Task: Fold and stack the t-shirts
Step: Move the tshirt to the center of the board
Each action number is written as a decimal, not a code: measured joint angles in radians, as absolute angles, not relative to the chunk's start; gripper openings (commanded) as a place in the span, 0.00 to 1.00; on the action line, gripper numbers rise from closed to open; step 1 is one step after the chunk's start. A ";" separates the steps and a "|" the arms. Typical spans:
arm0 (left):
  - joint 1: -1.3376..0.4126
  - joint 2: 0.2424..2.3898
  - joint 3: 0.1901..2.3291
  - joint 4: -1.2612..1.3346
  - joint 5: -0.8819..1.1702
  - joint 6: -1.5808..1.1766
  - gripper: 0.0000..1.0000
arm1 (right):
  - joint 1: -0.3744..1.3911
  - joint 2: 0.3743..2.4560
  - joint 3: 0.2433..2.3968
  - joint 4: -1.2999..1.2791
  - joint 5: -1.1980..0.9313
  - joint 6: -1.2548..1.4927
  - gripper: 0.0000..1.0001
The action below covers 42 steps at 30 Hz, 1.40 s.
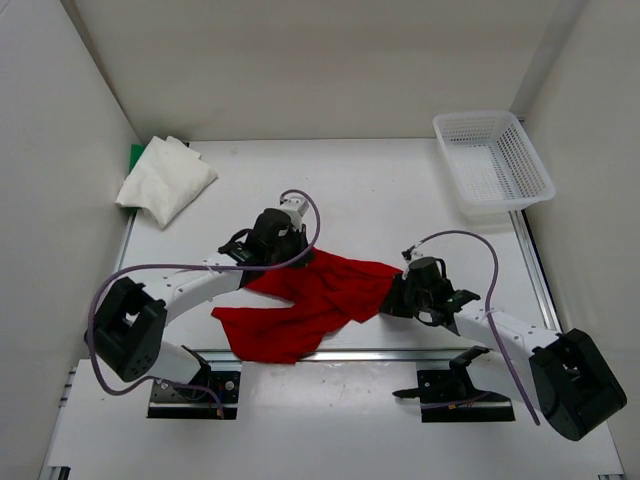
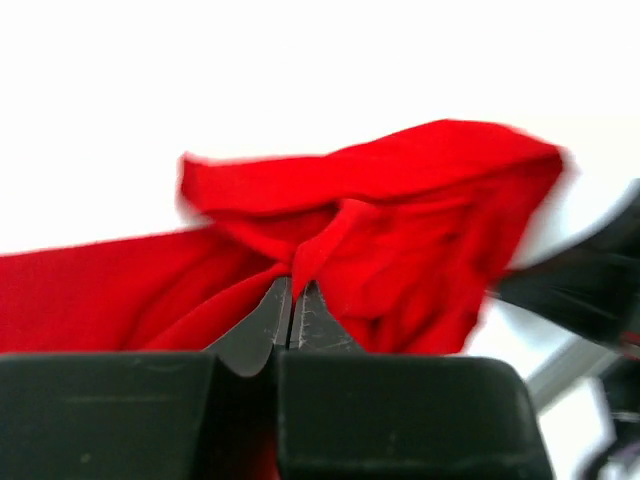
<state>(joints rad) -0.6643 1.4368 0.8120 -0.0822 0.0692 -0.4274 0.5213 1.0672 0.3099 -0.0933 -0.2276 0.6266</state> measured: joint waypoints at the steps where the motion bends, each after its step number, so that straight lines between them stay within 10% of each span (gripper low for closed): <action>1: -0.662 1.422 0.828 -0.082 0.079 -0.432 0.00 | 0.503 1.079 0.324 -0.090 -0.221 0.621 0.00; 26: -0.480 1.176 1.395 -0.345 0.153 -0.454 0.00 | 0.399 1.084 1.065 -0.269 -0.168 0.366 0.00; 35: -0.346 1.054 1.431 -0.411 0.192 -0.462 0.00 | 0.345 1.103 1.624 -0.326 -0.241 0.317 0.00; 42: -0.325 0.930 1.349 -0.394 0.255 -0.488 0.00 | 0.152 1.500 2.273 -0.394 -0.439 0.393 0.00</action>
<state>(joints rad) -0.3248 0.9302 1.3491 -0.3939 0.2550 -0.4877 0.1524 1.5002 2.2726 -0.3943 -0.4393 0.3927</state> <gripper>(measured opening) 0.038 0.004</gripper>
